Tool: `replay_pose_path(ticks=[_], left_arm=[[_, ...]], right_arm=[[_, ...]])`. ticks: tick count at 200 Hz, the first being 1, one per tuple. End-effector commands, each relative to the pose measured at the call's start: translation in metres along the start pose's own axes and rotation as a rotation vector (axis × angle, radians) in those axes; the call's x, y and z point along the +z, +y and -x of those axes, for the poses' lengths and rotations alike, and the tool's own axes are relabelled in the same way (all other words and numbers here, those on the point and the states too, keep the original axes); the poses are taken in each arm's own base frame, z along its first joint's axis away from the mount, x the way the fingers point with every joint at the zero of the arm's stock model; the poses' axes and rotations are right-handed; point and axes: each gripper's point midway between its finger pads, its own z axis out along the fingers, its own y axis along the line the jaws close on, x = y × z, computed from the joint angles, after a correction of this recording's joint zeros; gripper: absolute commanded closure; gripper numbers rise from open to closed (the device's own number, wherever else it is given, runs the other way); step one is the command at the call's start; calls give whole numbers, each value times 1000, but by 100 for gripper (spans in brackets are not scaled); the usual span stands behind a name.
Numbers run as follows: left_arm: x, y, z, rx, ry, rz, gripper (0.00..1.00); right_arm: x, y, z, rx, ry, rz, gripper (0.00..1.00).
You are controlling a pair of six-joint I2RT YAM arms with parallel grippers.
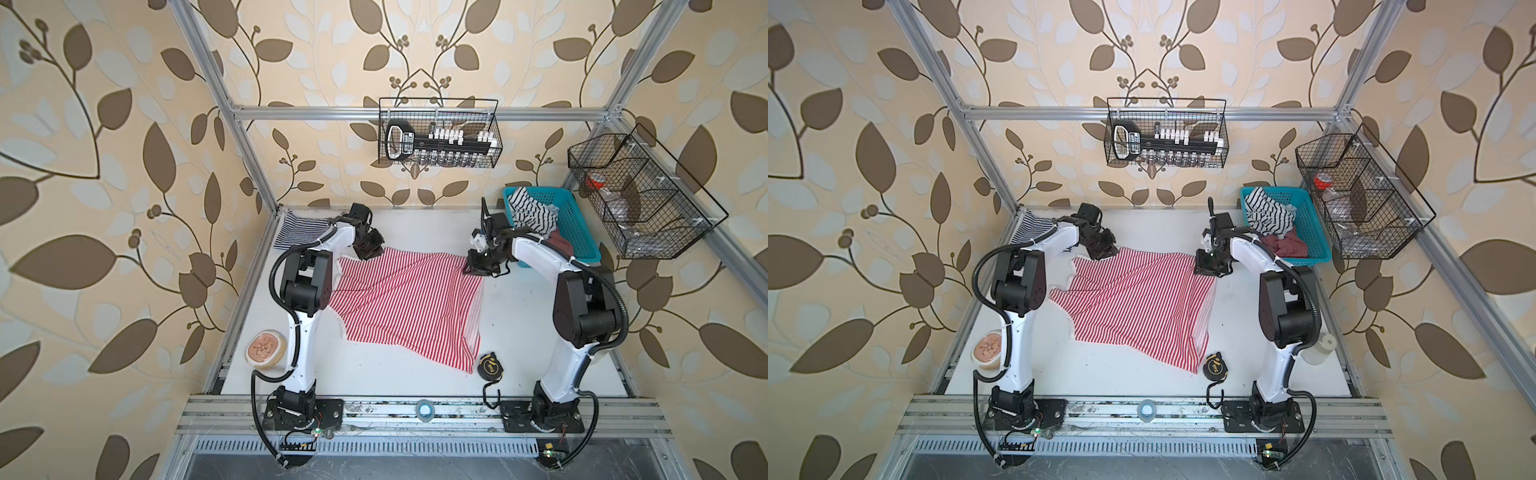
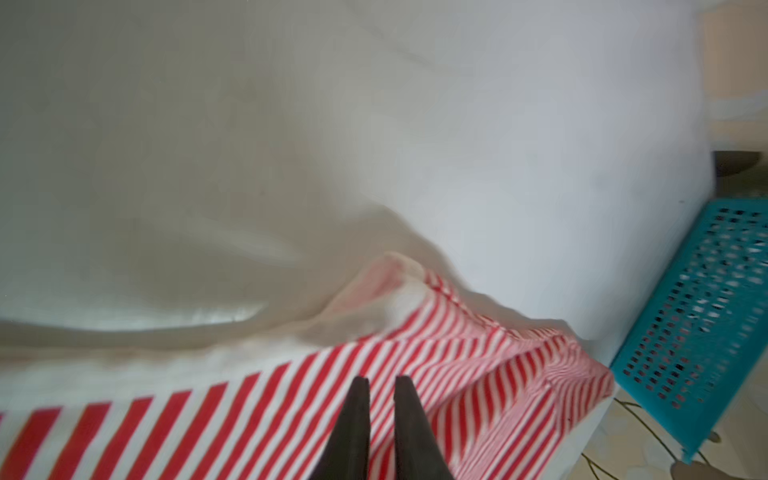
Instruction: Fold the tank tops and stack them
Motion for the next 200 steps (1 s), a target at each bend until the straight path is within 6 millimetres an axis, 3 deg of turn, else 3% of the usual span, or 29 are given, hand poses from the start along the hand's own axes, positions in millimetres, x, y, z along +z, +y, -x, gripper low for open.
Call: replay_pose_path(ticks=[1,57,74,102,148,200], left_arm=[[5,-8,-13,31,53,-27,85],[37,-2,-6,25,71,-26,86],[44,11,-1,-1,59,16,87],[45,48,15,-118,-5,105,96],[26,102,40,-300,-125,145,96],[9,123,58,-382,-193,147,95]], right_arm=[[0,-11,-10,15,-10,-46,74],[21,-22,-35,40,61,-47,74],[35,-33,-41,62,100,-62,74],[51,-52,-47,92,157,-118,76],[58,-54,-25,91,145,-117,76],[64,-62,21,74,137,-140,77]])
